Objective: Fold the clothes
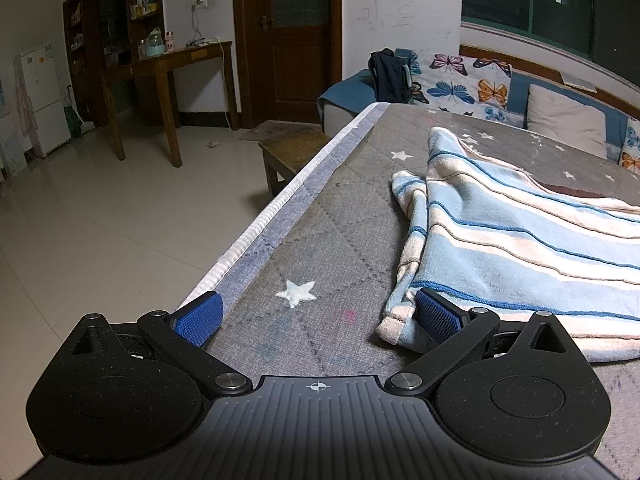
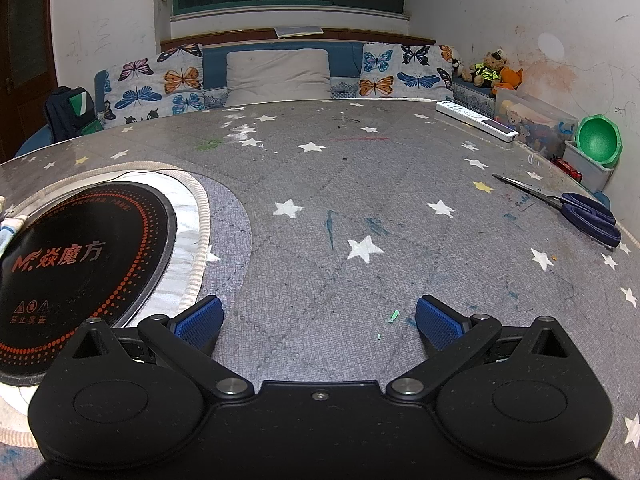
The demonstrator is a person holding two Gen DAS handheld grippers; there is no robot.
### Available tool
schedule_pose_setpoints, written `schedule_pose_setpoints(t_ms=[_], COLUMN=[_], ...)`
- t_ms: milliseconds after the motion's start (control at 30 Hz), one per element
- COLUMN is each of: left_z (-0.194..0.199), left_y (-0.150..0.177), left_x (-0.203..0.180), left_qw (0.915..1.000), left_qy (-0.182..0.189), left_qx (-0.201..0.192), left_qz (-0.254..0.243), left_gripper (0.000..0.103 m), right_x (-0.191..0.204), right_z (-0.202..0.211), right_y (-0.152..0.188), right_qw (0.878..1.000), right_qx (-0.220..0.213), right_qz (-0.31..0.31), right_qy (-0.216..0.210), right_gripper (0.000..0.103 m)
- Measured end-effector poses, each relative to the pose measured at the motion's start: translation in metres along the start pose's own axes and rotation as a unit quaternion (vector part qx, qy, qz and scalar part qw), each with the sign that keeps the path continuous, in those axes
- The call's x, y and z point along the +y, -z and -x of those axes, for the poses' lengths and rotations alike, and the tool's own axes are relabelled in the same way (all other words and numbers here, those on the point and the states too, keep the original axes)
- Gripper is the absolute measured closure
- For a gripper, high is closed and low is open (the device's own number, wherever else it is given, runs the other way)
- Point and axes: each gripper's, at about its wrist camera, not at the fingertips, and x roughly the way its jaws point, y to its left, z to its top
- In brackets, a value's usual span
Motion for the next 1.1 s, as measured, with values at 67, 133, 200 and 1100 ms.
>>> schedule_pose_setpoints(t_ms=[67,133,200,1100], left_z=[0.0004,0.0001,-0.0004,0.0007], left_y=[0.0003,0.0004,0.0004,0.0024], left_x=[0.0005,0.0012,0.0022,-0.0028], left_qw=[1.0,1.0,1.0,0.9993], left_qy=[0.0,0.0,0.0,-0.022], left_qx=[0.0,0.0,0.0,-0.01], left_qz=[0.001,0.0,0.0,-0.028], left_gripper=[0.0,0.0,0.0,0.0], right_x=[0.0,0.0003,-0.0004,-0.0017], right_z=[0.0,0.0,0.0,-0.0003], right_y=[0.0,0.0,0.0,-0.0001], right_qw=[1.0,1.0,1.0,1.0], right_qx=[0.0,0.0,0.0,0.0], right_qz=[0.0,0.0,0.0,0.001], right_qy=[0.0,0.0,0.0,0.0], right_gripper=[0.0,0.0,0.0,0.0])
